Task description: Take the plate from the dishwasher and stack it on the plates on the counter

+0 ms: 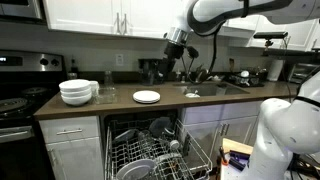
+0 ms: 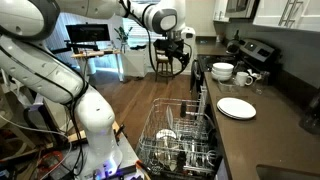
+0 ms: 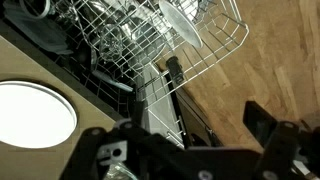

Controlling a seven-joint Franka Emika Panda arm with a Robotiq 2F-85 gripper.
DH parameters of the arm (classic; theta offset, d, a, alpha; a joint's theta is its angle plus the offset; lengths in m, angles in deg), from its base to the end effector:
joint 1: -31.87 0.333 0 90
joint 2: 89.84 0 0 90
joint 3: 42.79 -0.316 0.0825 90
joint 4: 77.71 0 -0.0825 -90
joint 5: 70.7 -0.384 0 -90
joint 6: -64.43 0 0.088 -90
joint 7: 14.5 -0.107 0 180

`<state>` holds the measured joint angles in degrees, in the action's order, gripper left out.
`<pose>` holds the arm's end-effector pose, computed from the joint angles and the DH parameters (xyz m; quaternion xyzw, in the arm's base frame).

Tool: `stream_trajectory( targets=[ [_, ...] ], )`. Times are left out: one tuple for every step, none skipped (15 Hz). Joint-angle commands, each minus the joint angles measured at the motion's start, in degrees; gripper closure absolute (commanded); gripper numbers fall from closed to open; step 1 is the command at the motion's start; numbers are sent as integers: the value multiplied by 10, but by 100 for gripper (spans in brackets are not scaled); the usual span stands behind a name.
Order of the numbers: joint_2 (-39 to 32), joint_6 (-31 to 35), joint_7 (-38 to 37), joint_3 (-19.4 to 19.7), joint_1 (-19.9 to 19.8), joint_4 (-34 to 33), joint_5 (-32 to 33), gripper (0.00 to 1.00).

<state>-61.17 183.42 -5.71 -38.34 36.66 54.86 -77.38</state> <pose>0.4265 0.0042 0.5571 -0.9870 -0.0597 -0.1347 0.0635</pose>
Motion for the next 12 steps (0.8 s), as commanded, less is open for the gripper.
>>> stream_trajectory(
  targets=[
    [-1,-2,3,-7,-8,-1,-4,0],
    [-1,-2,3,-7,-8,-1,-4,0],
    [-13,-4,12,-4,-4,-7,-6,0],
    [-23,-6,18,-3,-2,-11,-7,0],
    [-40,-9,26,-3,2,-18,-9,0],
    [-56,-13,35,-3,7,-24,-12,0],
    [-72,-17,45,-4,10,-29,-13,0],
    [-96,-17,62,-6,18,-37,-17,0],
    [-111,-16,74,-7,22,-41,-18,0],
    [-133,-11,88,-11,28,-47,-17,0],
    [-153,-6,100,-16,32,-53,-12,0],
    [-174,-1,118,-21,37,-59,-13,0]
  ],
)
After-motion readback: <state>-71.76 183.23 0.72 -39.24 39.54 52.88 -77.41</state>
